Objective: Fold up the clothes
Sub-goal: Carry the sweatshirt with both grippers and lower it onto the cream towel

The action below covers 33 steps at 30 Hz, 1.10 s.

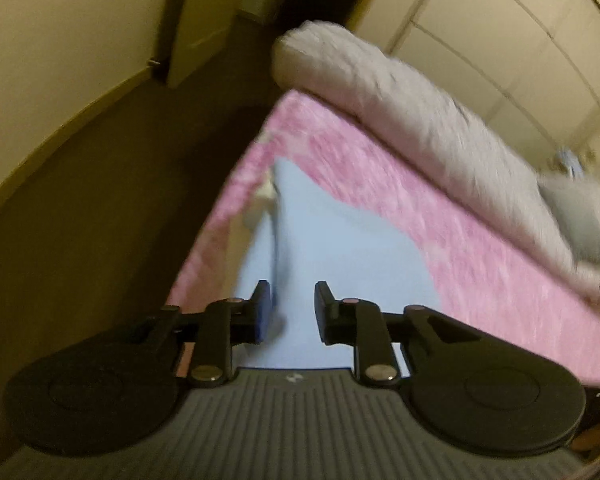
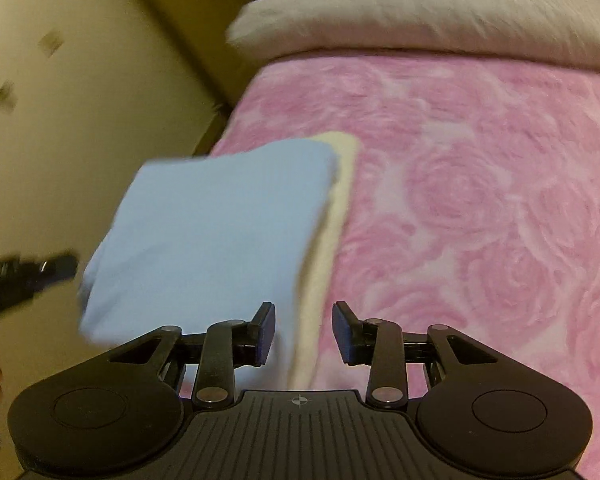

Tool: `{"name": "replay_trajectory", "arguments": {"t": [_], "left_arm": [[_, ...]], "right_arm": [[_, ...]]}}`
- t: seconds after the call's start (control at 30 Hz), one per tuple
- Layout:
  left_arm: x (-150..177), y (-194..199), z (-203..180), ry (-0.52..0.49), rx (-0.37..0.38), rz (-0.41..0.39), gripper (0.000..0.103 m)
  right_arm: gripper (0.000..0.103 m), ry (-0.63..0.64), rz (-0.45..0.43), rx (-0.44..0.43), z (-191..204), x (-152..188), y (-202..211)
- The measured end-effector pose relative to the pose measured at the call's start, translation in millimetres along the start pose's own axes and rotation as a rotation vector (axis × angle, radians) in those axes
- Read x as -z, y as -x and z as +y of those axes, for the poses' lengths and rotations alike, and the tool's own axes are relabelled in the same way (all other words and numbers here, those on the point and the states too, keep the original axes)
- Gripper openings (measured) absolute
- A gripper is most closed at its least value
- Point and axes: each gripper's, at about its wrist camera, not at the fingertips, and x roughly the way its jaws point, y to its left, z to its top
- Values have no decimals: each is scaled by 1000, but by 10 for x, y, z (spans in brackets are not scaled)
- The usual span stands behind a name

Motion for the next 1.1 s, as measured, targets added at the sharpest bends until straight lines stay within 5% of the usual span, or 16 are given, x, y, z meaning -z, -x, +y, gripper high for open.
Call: {"name": "replay_trajectory", "arguments": {"t": [0.17, 0.4, 0.57, 0.67, 0.87, 0.97, 1.1], "left_arm": [[208, -503, 140, -24, -103, 108, 13], [-50, -341, 202, 38, -50, 161, 13], [-308, -303, 263, 129, 26, 102, 20], [-506, -478, 285, 162, 25, 59, 27], [-843, -977, 422, 286, 80, 56, 27], [-908, -1096, 420, 252, 78, 36, 7], [-956, -1207, 422, 185, 77, 0, 5]], "right_arm": [[33, 198, 99, 84, 540, 205, -406], [33, 159, 138, 83, 525, 52, -467], [35, -143, 62, -67, 19, -249, -293], [50, -416, 26, -154, -393, -465, -418], [51, -608, -10, -165, -770, -859, -918], [18, -503, -14, -135, -681, -1017, -1075], [12, -342, -125, -140, -511, -1050, -1015]]}}
